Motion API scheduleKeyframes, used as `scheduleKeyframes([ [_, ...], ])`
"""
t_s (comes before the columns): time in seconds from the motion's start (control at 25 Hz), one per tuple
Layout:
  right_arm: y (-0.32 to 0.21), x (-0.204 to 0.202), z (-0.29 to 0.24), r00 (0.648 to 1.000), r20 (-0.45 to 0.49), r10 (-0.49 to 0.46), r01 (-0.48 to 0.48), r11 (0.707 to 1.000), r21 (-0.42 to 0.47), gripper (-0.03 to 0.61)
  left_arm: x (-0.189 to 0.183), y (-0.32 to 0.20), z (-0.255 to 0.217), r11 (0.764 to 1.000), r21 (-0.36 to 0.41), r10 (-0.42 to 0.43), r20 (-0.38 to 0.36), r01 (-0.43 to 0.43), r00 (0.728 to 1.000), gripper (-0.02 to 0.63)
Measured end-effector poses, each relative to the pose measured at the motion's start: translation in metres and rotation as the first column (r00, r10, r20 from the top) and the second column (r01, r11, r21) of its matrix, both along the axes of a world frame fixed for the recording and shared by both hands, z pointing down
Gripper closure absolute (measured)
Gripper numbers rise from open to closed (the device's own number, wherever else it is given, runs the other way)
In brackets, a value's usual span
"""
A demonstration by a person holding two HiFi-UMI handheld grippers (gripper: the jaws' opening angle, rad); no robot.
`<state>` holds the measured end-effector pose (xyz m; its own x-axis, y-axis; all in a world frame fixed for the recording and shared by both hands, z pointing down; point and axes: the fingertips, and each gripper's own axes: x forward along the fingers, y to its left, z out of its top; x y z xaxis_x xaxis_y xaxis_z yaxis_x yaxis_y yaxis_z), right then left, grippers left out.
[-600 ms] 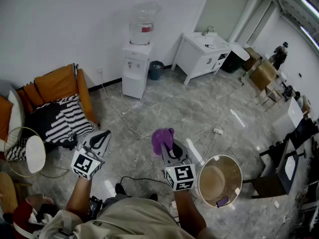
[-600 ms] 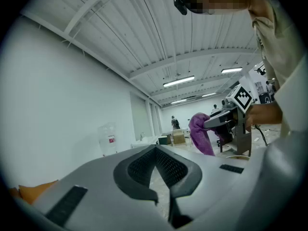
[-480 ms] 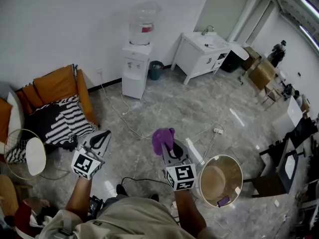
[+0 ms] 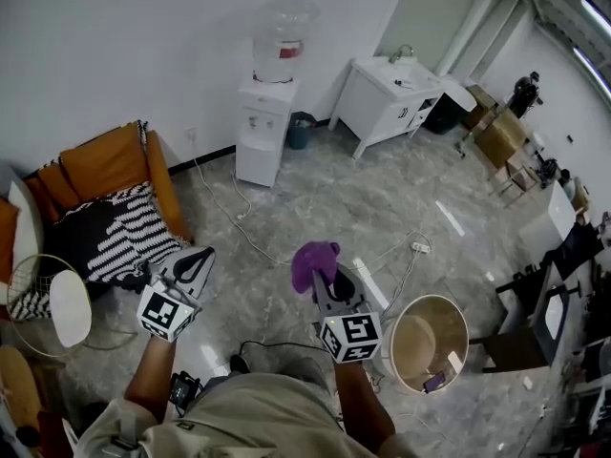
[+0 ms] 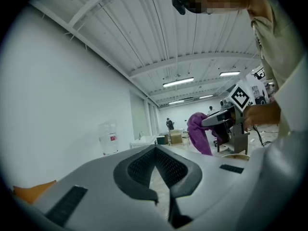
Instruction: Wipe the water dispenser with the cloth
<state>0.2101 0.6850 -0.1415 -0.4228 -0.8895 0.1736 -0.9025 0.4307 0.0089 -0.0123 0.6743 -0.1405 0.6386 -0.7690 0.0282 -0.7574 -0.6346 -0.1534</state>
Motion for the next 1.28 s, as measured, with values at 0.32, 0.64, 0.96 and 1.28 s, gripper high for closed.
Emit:
scheduleKeyframes([
  [0.32,-0.055,-0.009,0.008,1.0,-0.013,-0.011,0.01,1.0,-0.02,0.483,-0.016,-0.039,0.022,0.999,-0.045,-0.026,-0.008,0.026,1.0,0.598],
  [0.64,-0.159,-0.009,0.025,0.997,0.023,-0.071,0.071,0.997,-0.04,0.484,-0.031,-0.105,0.031,0.989,-0.085,-0.123,0.026,0.125,0.992,0.598],
  [0.96,-0.266,0.011,0.033,0.988,0.051,-0.145,0.148,0.987,-0.058,0.484,-0.002,-0.193,0.025,0.975,-0.111,-0.188,0.044,0.192,0.981,0.598],
  [1.28,-0.347,0.032,0.047,0.977,0.07,-0.203,0.208,0.975,-0.08,0.483,0.023,-0.263,0.027,0.963,-0.118,-0.236,0.079,0.244,0.969,0.598],
])
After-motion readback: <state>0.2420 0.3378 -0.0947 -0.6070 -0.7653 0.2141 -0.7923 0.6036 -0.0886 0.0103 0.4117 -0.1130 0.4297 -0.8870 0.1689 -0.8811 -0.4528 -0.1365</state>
